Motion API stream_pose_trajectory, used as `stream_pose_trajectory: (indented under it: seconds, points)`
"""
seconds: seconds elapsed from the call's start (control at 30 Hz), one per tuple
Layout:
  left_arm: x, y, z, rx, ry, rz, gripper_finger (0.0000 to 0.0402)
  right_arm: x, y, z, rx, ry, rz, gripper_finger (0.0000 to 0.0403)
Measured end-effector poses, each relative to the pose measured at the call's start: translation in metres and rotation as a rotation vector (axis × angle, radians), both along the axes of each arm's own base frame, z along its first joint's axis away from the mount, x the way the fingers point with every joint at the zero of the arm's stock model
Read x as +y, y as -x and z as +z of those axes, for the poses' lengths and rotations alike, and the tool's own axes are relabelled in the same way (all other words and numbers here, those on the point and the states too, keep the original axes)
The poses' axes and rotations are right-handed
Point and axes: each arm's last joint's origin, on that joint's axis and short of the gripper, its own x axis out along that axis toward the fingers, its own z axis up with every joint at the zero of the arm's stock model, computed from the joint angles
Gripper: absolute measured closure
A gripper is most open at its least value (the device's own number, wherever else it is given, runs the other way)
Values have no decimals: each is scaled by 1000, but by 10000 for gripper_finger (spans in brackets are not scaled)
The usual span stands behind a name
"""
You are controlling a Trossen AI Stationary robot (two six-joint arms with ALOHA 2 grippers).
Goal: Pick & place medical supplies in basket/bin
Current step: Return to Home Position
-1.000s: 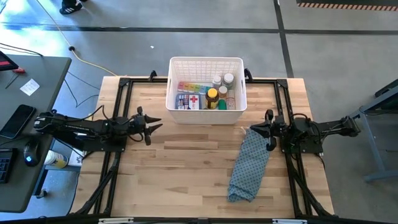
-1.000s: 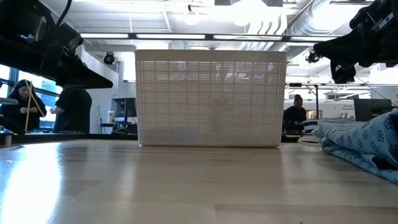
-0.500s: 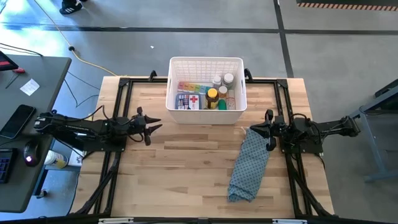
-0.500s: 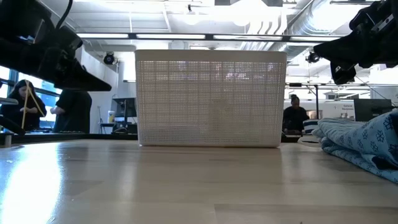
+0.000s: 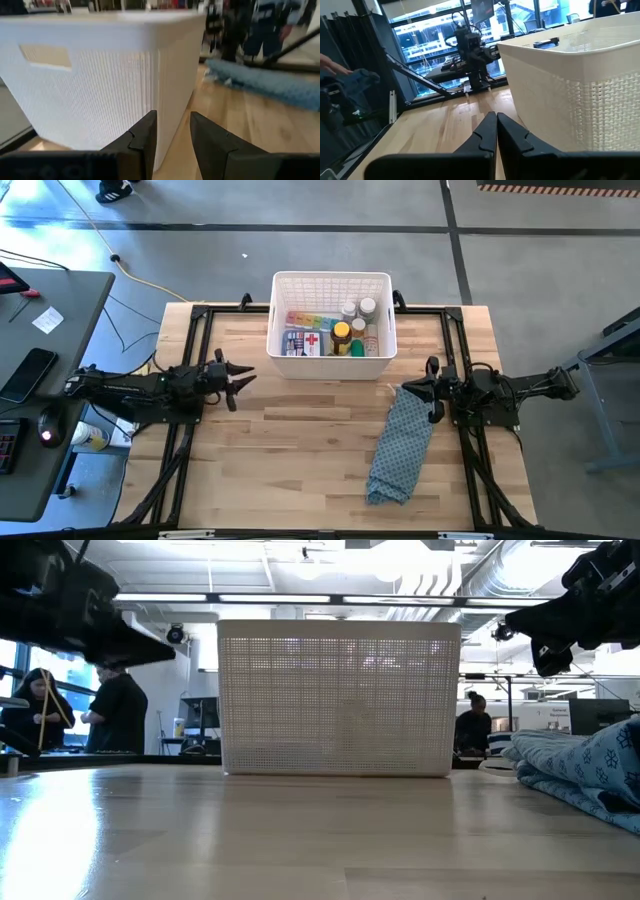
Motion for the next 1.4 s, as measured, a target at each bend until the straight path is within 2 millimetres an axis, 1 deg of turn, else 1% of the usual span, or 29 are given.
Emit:
stream_pose_trajectory:
  seconds: [0.23, 0.47, 0.77, 1.4]
  points:
    - [0, 9, 11, -141, 7, -1, 250, 1, 0, -1, 9, 3, 38, 402]
    - [0, 8, 11, -158, 6, -2, 250, 2, 0, -1, 7, 4, 72, 394]
    - [0, 8, 10, -154, 5, -5, 250, 2, 1, -1, 0, 3, 73, 402]
    - [0, 8, 9, -154, 5, -4, 250, 2, 1, 1, -23, 0, 66, 400]
